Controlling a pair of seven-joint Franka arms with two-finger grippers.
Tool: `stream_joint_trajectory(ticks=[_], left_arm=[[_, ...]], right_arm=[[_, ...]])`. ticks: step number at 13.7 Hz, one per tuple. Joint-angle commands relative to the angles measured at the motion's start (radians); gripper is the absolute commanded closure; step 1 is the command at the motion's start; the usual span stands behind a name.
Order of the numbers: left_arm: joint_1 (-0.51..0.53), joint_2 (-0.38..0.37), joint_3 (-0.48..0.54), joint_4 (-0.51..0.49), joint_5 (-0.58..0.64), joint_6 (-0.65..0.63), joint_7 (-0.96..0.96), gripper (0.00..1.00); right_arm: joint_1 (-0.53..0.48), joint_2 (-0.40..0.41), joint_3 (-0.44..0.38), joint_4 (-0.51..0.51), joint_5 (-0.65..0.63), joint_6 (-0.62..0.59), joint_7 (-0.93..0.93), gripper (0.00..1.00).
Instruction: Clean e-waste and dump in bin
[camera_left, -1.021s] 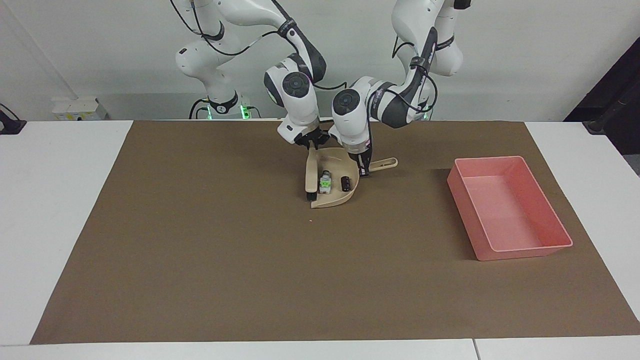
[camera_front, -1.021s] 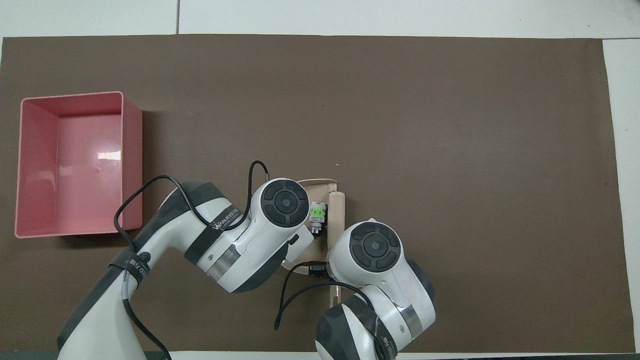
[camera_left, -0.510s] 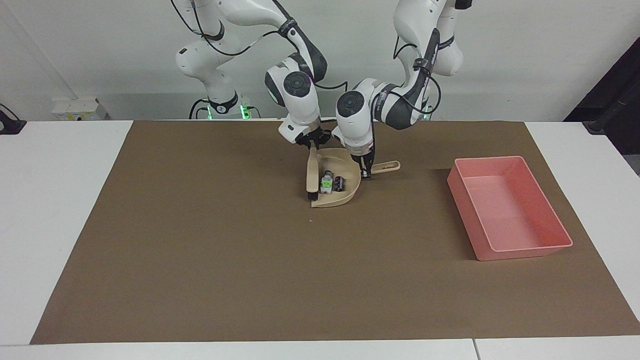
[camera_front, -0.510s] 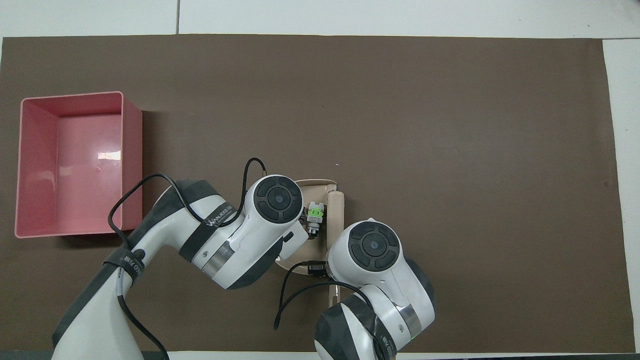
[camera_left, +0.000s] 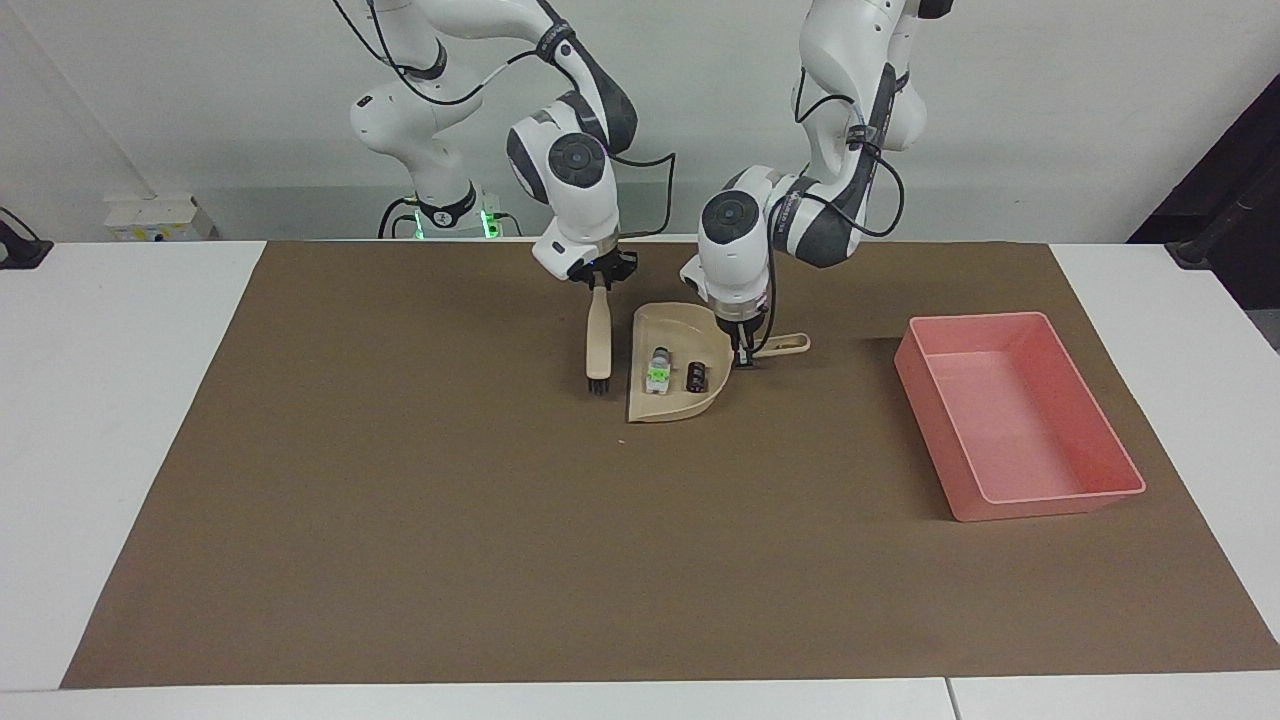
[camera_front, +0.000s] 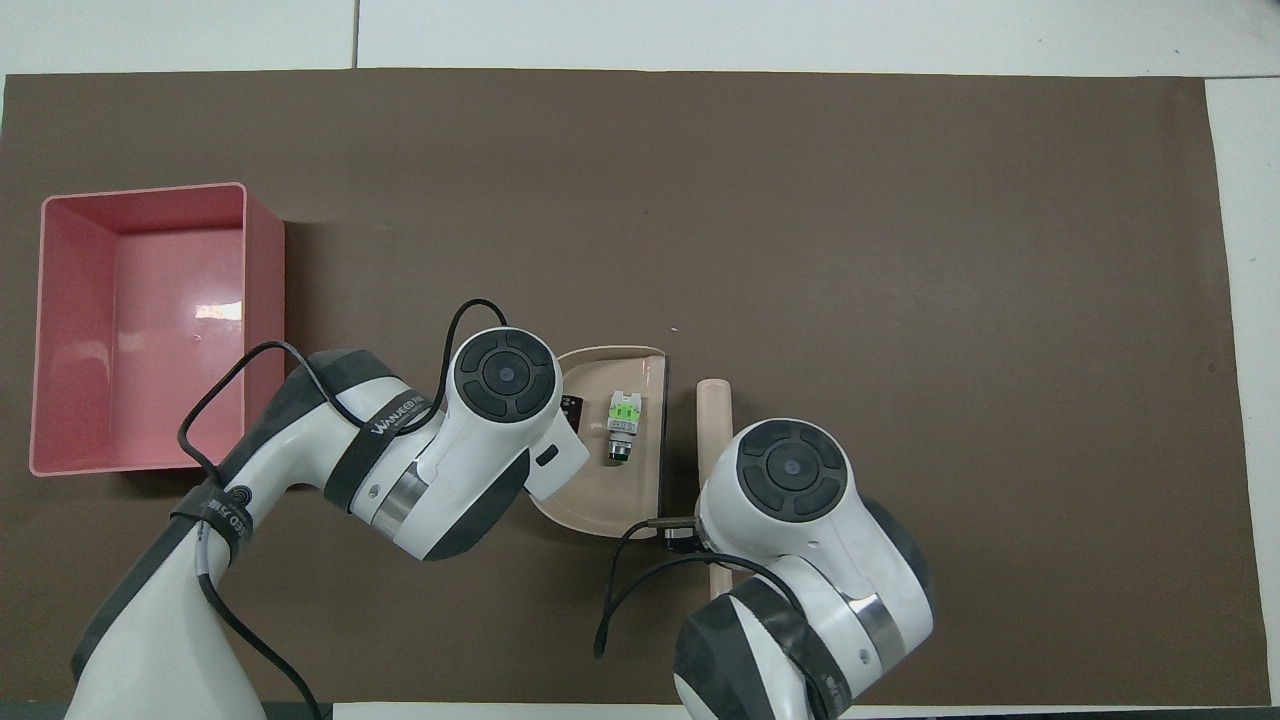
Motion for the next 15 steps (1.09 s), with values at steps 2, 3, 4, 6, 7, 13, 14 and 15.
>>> stream_joint_trajectory(ticks=[2, 3, 4, 6, 7, 13, 14, 15], left_arm=[[0.034, -0.048, -0.002, -0.047, -0.036, 0.049, 0.052, 1.0], [0.036, -0.059, -0.002, -0.047, -0.047, 0.048, 0.065, 1.0], [0.045, -0.068, -0.002, -0.048, -0.048, 0.046, 0.074, 1.0], [0.062, -0.08, -0.002, -0.053, -0.06, 0.048, 0.101, 1.0], [0.062, -0.084, -0.002, -0.054, -0.07, 0.048, 0.109, 1.0], [0.148, -0.14, 0.0, -0.056, -0.131, 0.043, 0.232, 1.0], [0.166, -0.154, 0.001, -0.053, -0.134, 0.042, 0.259, 1.0], [0.203, -0.169, 0.001, -0.048, -0.134, 0.037, 0.288, 1.0]], right_arm=[[-0.155, -0.1, 0.004, -0.018, -0.046, -0.094, -0.151, 1.0], [-0.212, -0.121, 0.004, -0.02, -0.053, -0.111, -0.216, 1.0], [-0.277, -0.134, 0.006, -0.02, -0.063, -0.136, -0.288, 1.0], [-0.398, -0.146, 0.004, -0.024, -0.079, -0.153, -0.438, 1.0], [-0.477, -0.145, 0.006, -0.024, -0.079, -0.153, -0.521, 1.0], [-0.699, -0.117, 0.006, -0.05, -0.194, -0.164, -0.698, 1.0], [-0.726, -0.103, 0.006, -0.054, -0.214, -0.15, -0.698, 1.0], [-0.734, -0.086, 0.006, -0.058, -0.219, -0.144, -0.698, 1.0]])
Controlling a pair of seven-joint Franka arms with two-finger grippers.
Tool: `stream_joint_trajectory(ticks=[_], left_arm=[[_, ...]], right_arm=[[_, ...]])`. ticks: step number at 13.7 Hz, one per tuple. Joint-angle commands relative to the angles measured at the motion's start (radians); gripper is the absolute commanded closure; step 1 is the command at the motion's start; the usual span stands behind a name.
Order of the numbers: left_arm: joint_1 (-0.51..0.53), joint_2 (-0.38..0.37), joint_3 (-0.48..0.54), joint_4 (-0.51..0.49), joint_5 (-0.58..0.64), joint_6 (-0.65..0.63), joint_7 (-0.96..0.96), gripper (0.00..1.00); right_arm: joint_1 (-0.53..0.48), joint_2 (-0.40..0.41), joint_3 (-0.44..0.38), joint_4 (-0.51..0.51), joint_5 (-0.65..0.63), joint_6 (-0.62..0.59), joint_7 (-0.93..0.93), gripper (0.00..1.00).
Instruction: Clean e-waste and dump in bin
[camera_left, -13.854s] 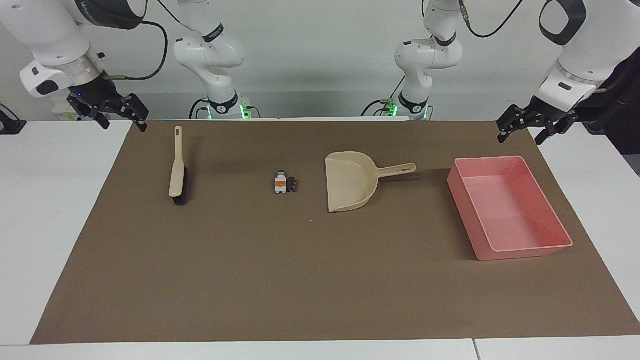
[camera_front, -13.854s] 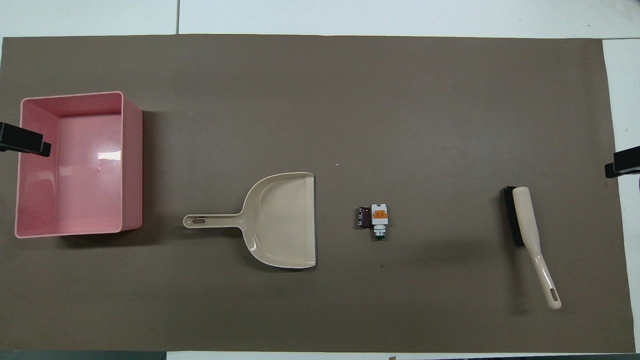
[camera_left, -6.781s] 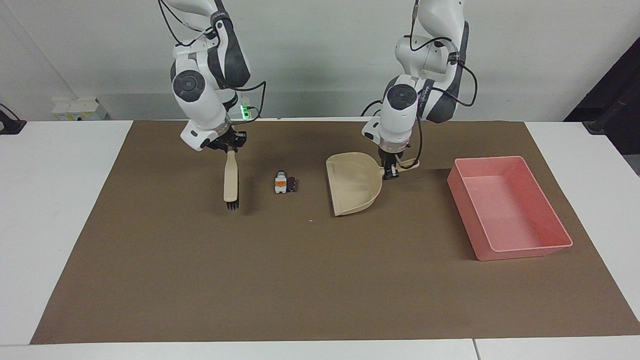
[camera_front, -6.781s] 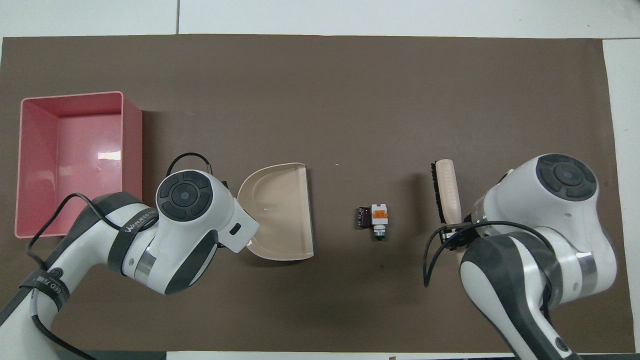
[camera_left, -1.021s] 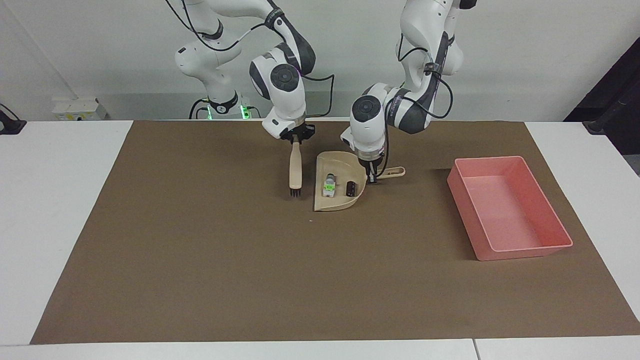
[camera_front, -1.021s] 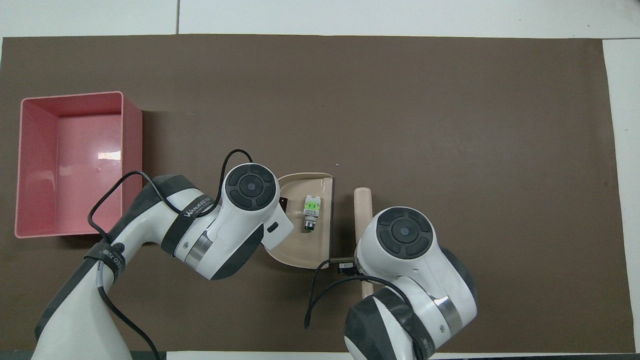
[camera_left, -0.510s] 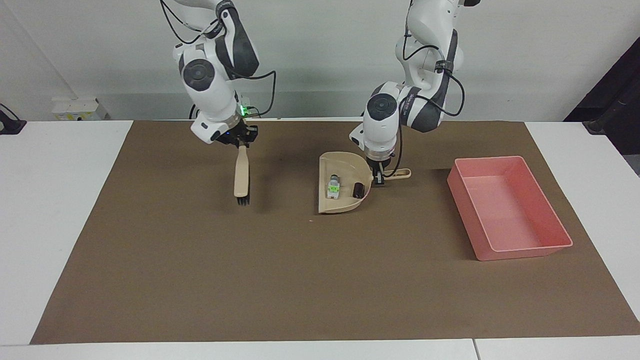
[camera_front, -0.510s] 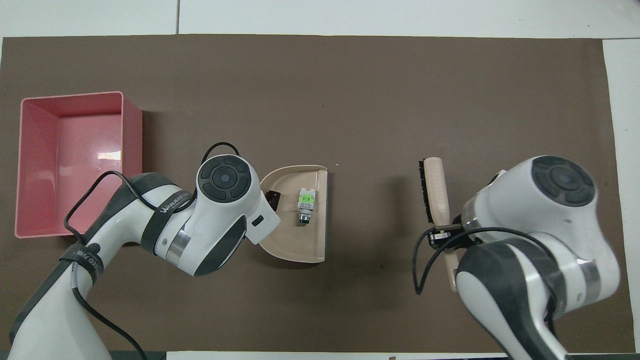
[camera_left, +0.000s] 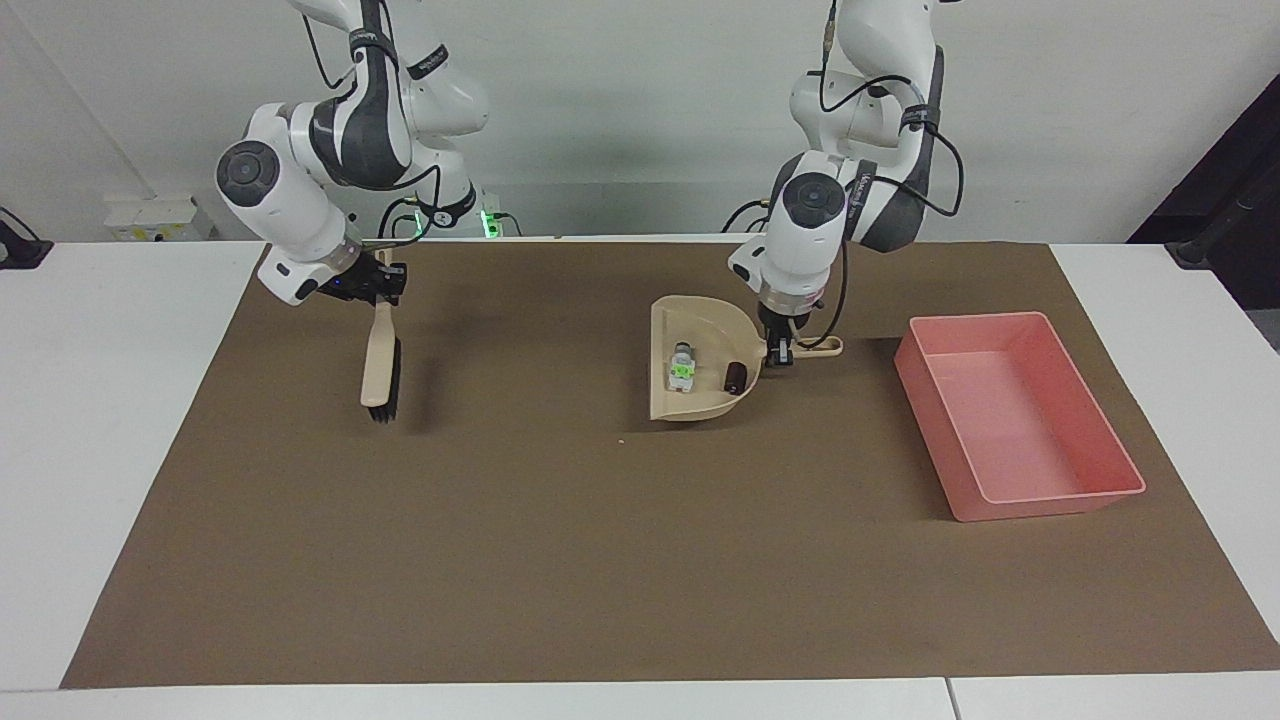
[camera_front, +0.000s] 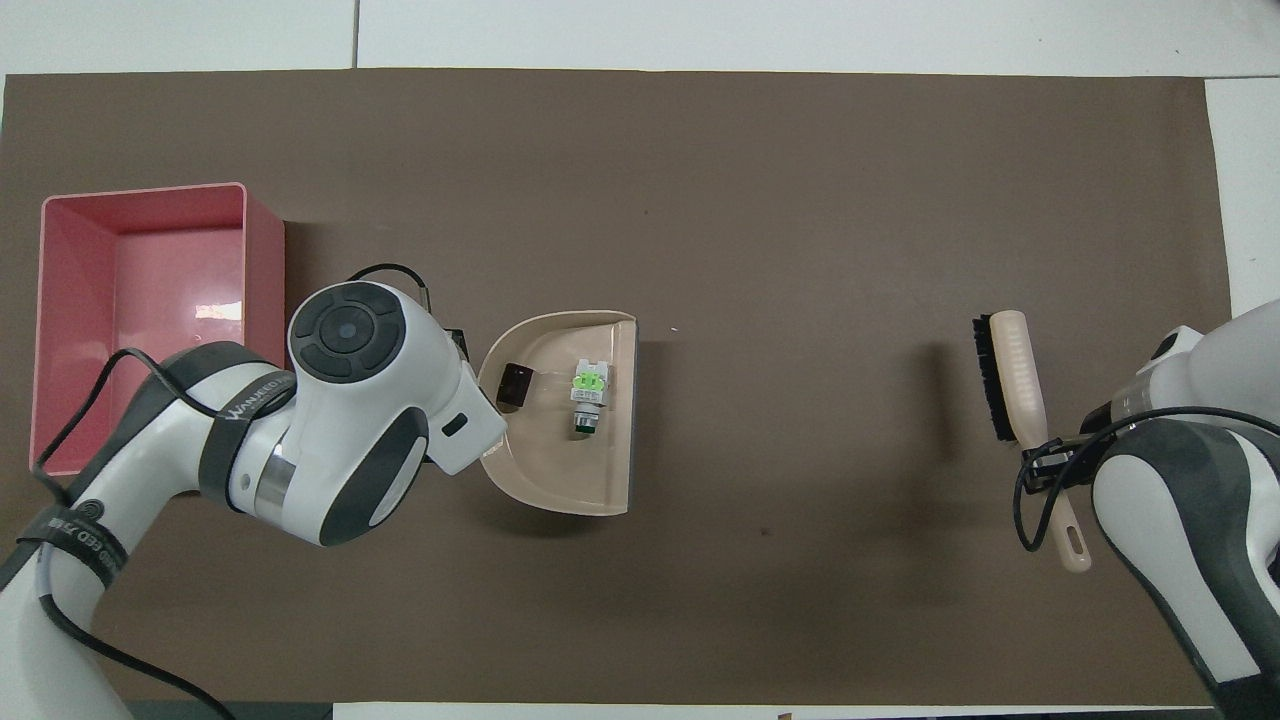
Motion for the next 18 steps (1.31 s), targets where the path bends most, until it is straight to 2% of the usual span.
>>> stream_joint_trajectory(ticks=[1, 4, 8, 10, 14, 16, 17, 18], left_arm=[[0.082, -0.074, -0.002, -0.023, -0.026, 0.006, 0.096, 1.0], [0.2, -0.096, 0.001, -0.001, -0.053, -0.031, 0.232, 1.0], [0.385, -0.094, 0.01, 0.091, -0.058, -0.09, 0.412, 1.0], [0.508, -0.074, 0.011, 0.153, -0.084, -0.12, 0.472, 1.0], [0.652, -0.034, 0.015, 0.232, -0.087, -0.137, 0.536, 1.0], [0.695, -0.021, 0.021, 0.241, -0.046, -0.12, 0.575, 1.0], [0.697, -0.016, 0.019, 0.244, 0.026, -0.101, 0.575, 1.0], [0.696, -0.01, 0.019, 0.249, 0.095, -0.085, 0.567, 1.0]], right_arm=[[-0.04, 0.038, 0.016, -0.018, -0.025, 0.028, 0.001, 1.0], [-0.043, 0.049, 0.015, -0.06, -0.025, 0.08, 0.013, 1.0], [-0.041, 0.044, 0.015, -0.072, -0.033, 0.089, 0.035, 1.0], [-0.04, 0.037, 0.015, -0.099, -0.044, 0.125, 0.061, 1.0], [-0.038, 0.029, 0.016, -0.126, -0.062, 0.162, 0.088, 1.0], [-0.03, 0.022, 0.016, -0.139, -0.071, 0.169, 0.101, 1.0], [-0.029, 0.02, 0.016, -0.145, -0.073, 0.174, 0.101, 0.99], [-0.029, 0.02, 0.016, -0.144, -0.074, 0.174, 0.098, 0.87]])
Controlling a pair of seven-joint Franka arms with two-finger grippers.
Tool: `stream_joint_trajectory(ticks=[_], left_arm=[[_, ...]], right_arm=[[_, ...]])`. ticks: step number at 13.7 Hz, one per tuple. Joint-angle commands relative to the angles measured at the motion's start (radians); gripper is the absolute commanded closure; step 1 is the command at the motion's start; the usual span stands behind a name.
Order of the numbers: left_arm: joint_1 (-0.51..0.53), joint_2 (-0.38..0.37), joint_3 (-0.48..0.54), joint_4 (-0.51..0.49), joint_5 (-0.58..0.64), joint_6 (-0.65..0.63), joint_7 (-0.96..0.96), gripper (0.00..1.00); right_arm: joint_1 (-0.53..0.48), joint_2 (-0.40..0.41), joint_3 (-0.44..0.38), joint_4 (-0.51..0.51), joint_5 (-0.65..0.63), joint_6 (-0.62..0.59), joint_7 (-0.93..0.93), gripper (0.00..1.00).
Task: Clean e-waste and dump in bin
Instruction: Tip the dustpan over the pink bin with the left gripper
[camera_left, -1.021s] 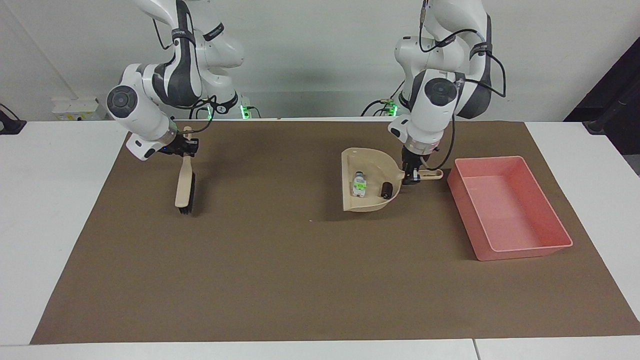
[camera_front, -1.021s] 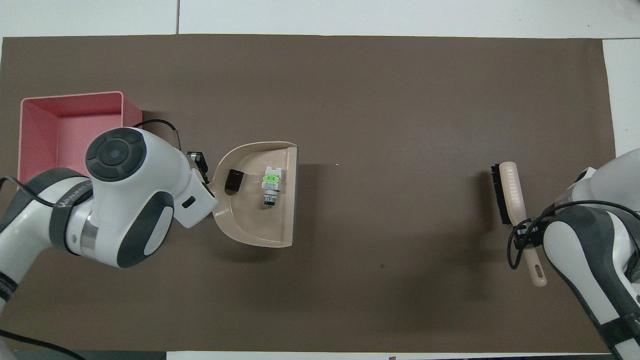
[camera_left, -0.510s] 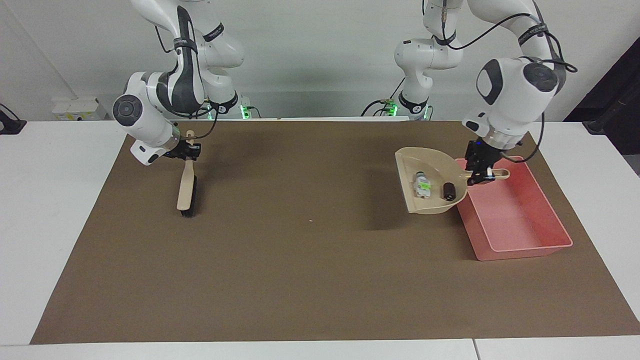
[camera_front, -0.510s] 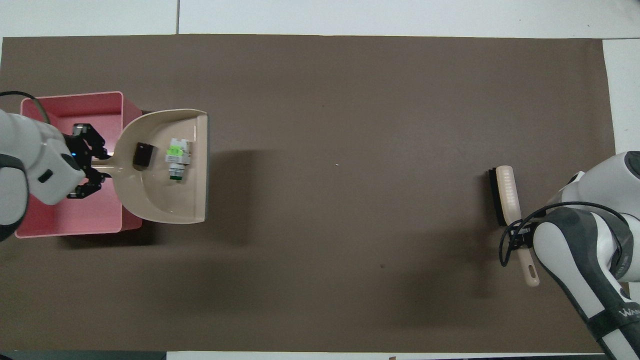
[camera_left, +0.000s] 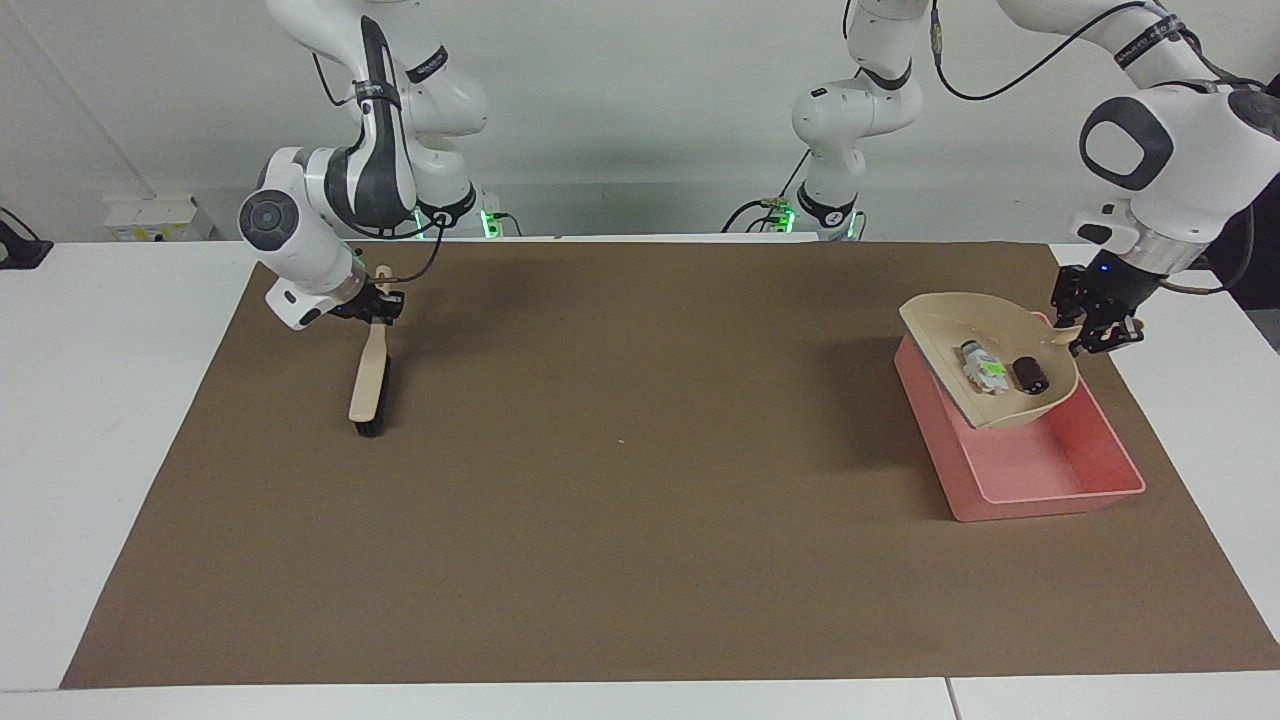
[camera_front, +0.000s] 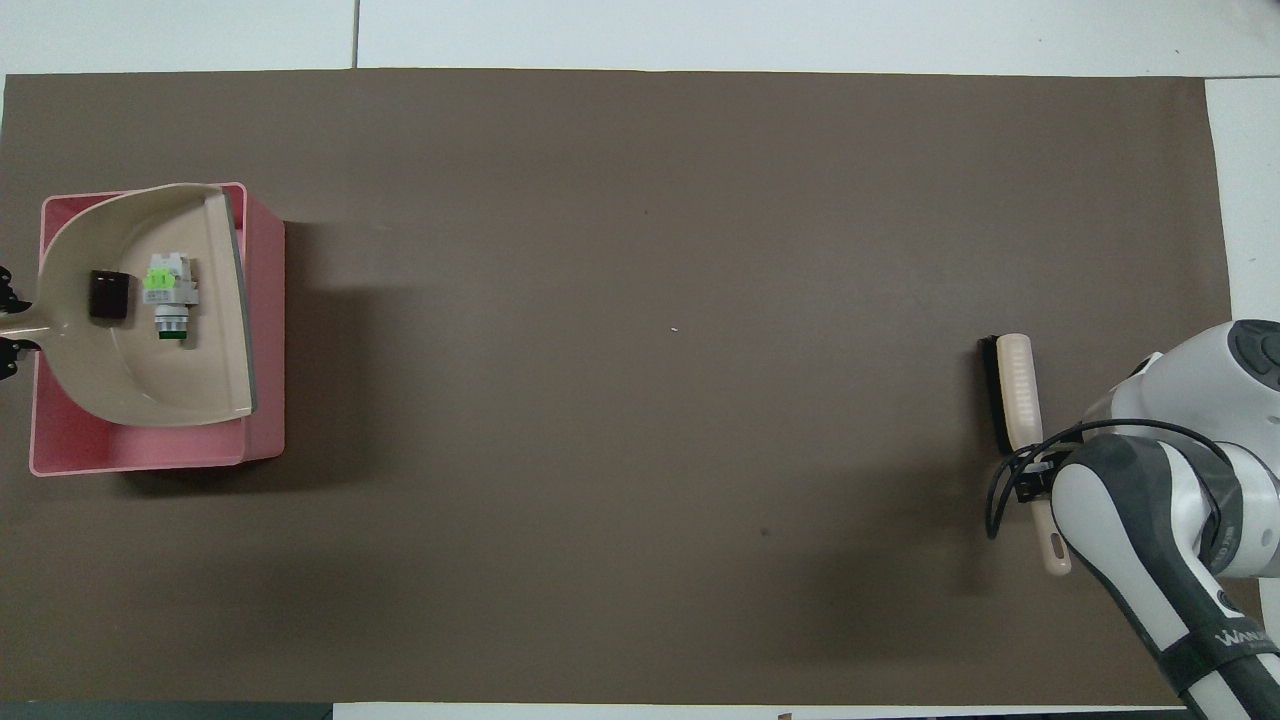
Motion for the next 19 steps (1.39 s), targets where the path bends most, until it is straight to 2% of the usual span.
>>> stream_joint_trajectory(ticks=[1, 2, 3, 4, 6, 8, 10, 16, 19], left_arm=[[0.014, 0.051, -0.006, 0.043, 0.111, 0.028, 0.004, 1.0], [0.033, 0.062, -0.006, 0.042, 0.13, 0.054, 0.004, 1.0], [0.034, 0.081, -0.006, 0.04, 0.194, 0.079, 0.004, 1.0], [0.03, 0.094, -0.007, 0.04, 0.267, 0.091, 0.002, 1.0], [0.018, 0.1, -0.006, 0.043, 0.369, 0.098, -0.056, 1.0], [-0.005, 0.098, -0.007, 0.037, 0.45, 0.087, -0.122, 1.0], [-0.047, 0.097, -0.007, 0.038, 0.55, 0.035, -0.215, 1.0], [-0.157, 0.082, -0.01, 0.057, 0.797, -0.172, -0.412, 1.0], [-0.226, 0.079, -0.012, 0.103, 0.882, -0.299, -0.487, 1.0]], right_arm=[[-0.003, -0.029, 0.006, -0.033, -0.028, 0.025, 0.018, 0.77], [-0.003, -0.029, 0.006, -0.033, -0.026, 0.024, 0.018, 0.75], [-0.003, -0.029, 0.006, -0.033, -0.028, 0.022, 0.017, 0.66], [-0.005, -0.028, 0.006, -0.031, -0.028, 0.022, 0.014, 0.53], [-0.005, -0.028, 0.006, -0.03, -0.028, 0.019, -0.012, 0.16], [-0.005, -0.025, 0.006, -0.022, -0.028, 0.013, -0.031, 0.12], [-0.005, -0.019, 0.008, 0.007, -0.028, -0.01, -0.032, 0.02], [-0.002, -0.029, 0.009, 0.185, -0.012, -0.154, -0.029, 0.01], [-0.003, -0.048, 0.009, 0.339, -0.009, -0.258, -0.023, 0.01]])
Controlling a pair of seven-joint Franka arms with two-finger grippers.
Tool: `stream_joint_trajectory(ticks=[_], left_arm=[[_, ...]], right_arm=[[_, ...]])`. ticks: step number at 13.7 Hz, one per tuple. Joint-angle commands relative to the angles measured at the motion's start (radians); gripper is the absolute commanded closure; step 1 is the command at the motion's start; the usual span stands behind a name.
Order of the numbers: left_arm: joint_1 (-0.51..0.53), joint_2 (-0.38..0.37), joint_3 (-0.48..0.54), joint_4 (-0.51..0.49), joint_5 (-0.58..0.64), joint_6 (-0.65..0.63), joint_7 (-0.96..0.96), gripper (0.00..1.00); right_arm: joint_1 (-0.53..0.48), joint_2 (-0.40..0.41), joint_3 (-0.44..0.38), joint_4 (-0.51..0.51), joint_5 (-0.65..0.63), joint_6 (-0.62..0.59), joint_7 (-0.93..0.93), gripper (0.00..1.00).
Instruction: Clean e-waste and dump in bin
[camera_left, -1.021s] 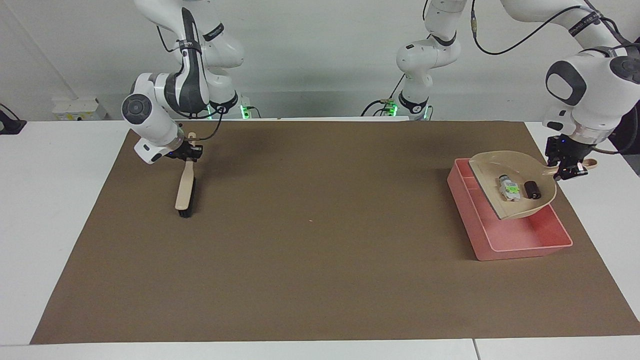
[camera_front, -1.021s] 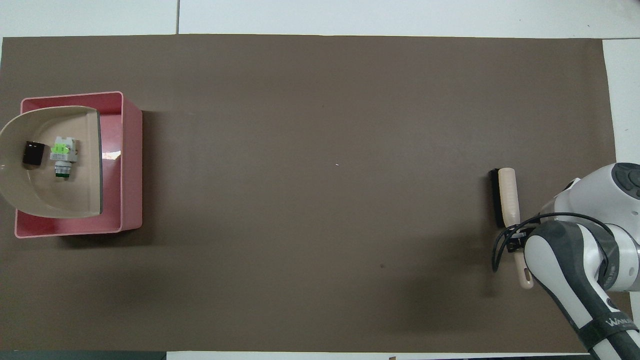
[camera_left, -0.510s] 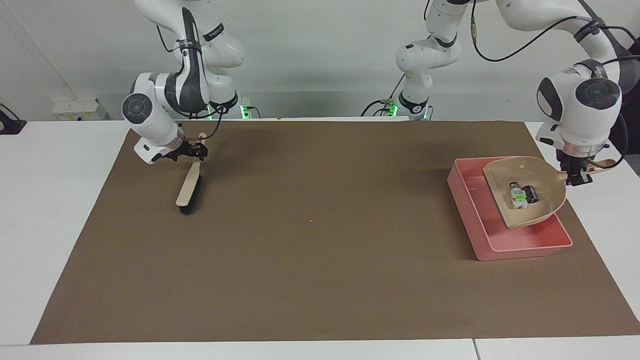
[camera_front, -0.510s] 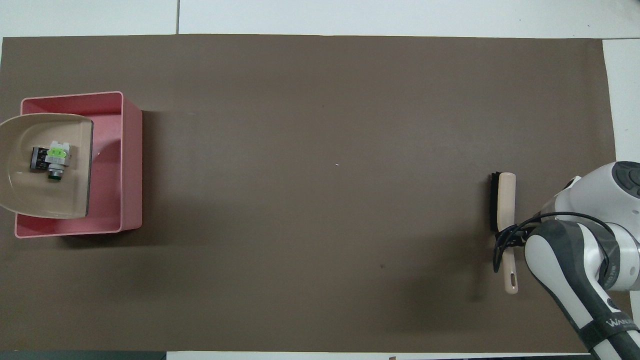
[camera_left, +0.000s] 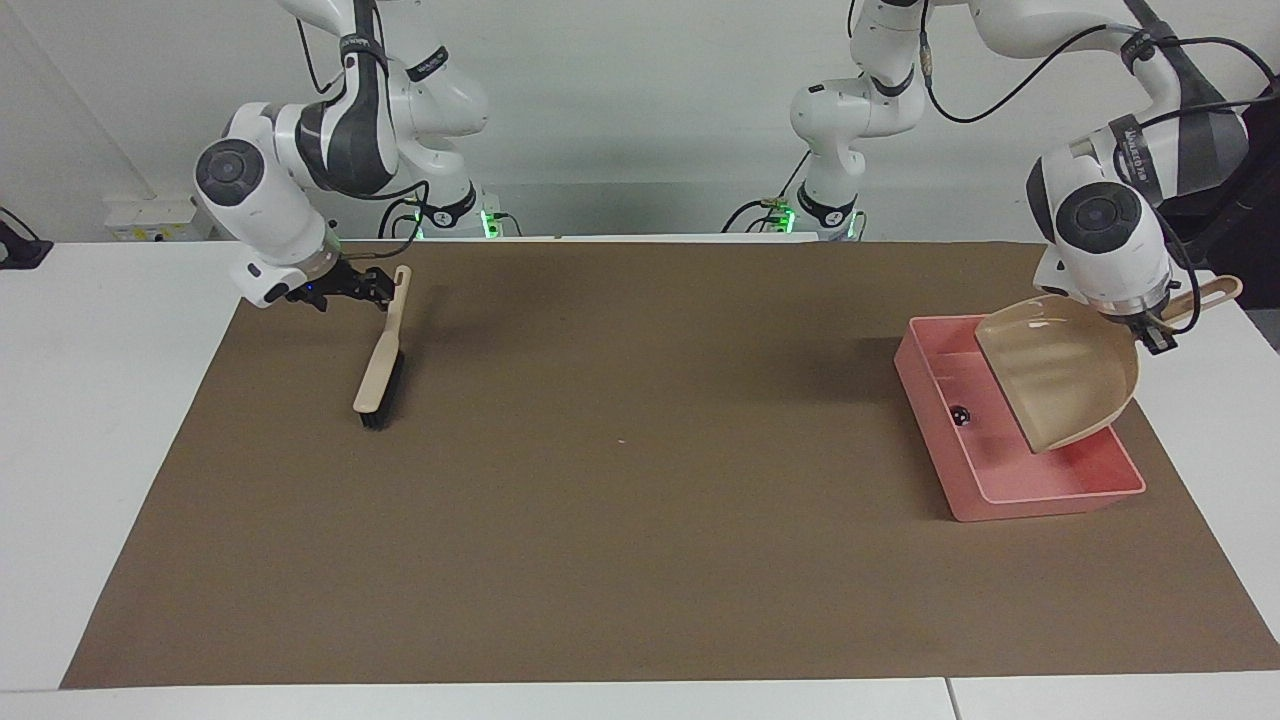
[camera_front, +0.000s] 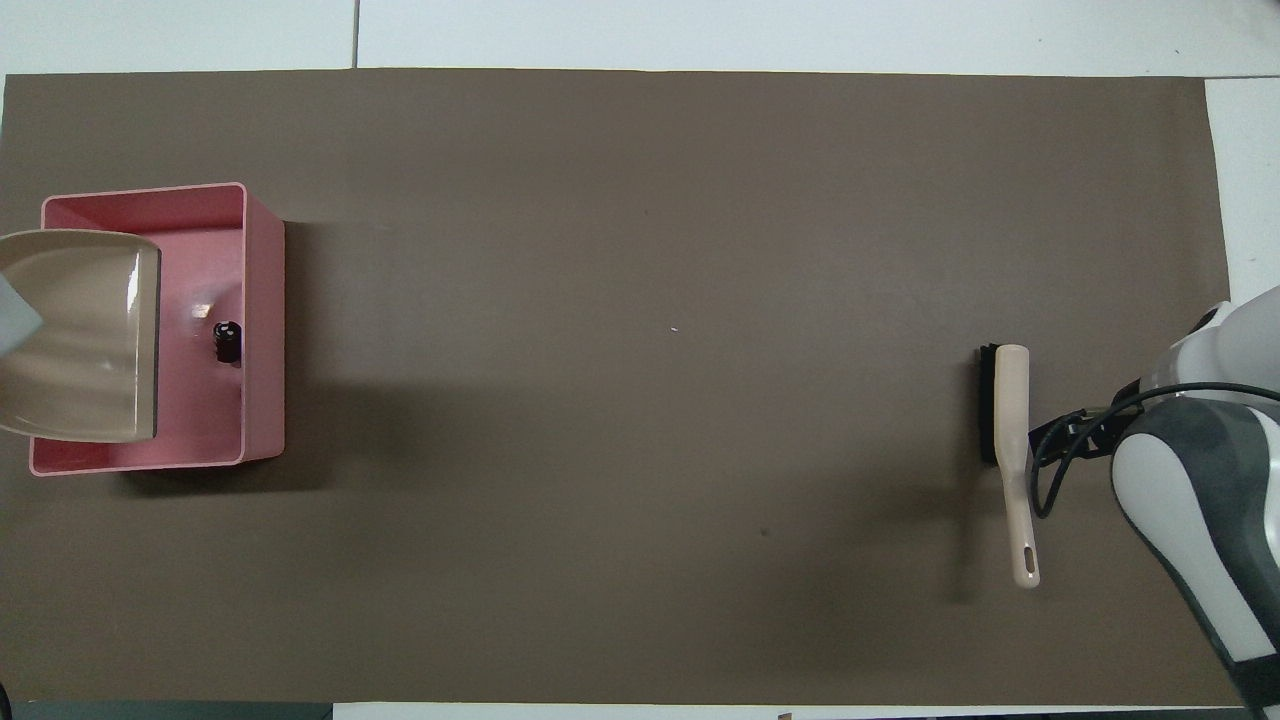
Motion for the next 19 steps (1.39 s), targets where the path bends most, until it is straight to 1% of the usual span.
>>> stream_joint_trajectory(ticks=[1, 2, 4, 6, 8, 10, 11, 12, 13, 14, 15, 16, 18, 19], left_arm=[[-0.049, -0.017, 0.002, 0.047, 0.057, -0.107, -0.031, 1.0], [-0.052, -0.035, -0.004, 0.069, 0.055, -0.136, -0.022, 1.0], [-0.08, -0.073, -0.015, 0.077, 0.014, -0.181, 0.028, 1.0], [-0.086, -0.098, -0.015, 0.078, -0.133, -0.172, 0.088, 1.0], [-0.113, -0.103, -0.015, 0.067, -0.271, -0.148, 0.082, 1.0], [-0.138, -0.118, -0.015, 0.028, -0.383, -0.102, 0.081, 1.0], [-0.179, -0.121, -0.015, -0.001, -0.419, -0.074, 0.073, 1.0], [-0.23, -0.113, -0.015, -0.026, -0.431, -0.057, 0.05, 1.0], [-0.288, -0.104, -0.015, -0.049, -0.445, -0.049, -0.015, 1.0], [-0.328, -0.1, -0.015, -0.078, -0.474, -0.029, -0.077, 1.0], [-0.368, -0.089, -0.015, -0.103, -0.501, 0.009, -0.118, 1.0], [-0.424, -0.065, -0.015, -0.121, -0.508, 0.036, -0.17, 1.0], [-0.518, 0.004, -0.015, -0.118, -0.512, 0.07, -0.316, 1.0], [-0.555, 0.023, -0.015, -0.117, -0.523, 0.093, -0.36, 1.0]], right_arm=[[-0.006, -0.015, 0.004, 0.148, 0.004, -0.076, -0.009, 0.01], [-0.009, -0.004, 0.002, 0.197, 0.002, -0.093, -0.009, 0.01], [-0.015, 0.02, 0.002, 0.262, 0.004, -0.122, -0.015, 0.01], [-0.023, 0.037, 0.002, 0.326, 0.008, -0.174, -0.015, 0.01], [0.008, 0.092, -0.007, 0.358, 0.01, -0.178, -0.009, 0.01], [0.023, 0.135, -0.018, 0.427, 0.005, -0.19, -0.009, 0.01], [0.023, 0.166, -0.029, 0.459, 0.005, -0.211, -0.009, 0.01], [0.025, 0.174, -0.032, 0.481, 0.005, -0.216, -0.009, 0.01], [0.028, 0.177, -0.038, 0.489, 0.005, -0.227, -0.01, 0.01], [0.029, 0.166, -0.039, 0.49, 0.005, -0.23, -0.009, 0.01], [0.022, 0.136, -0.03, 0.484, 0.005, -0.228, -0.007, 0.01], [0.02, 0.125, -0.032, 0.478, 0.005, -0.225, -0.009, 0.01], [0.023, 0.123, -0.032, 0.478, 0.005, -0.213, -0.009, 0.01], [0.028, 0.123, -0.032, 0.481, 0.002, -0.213, -0.007, 0.01]])
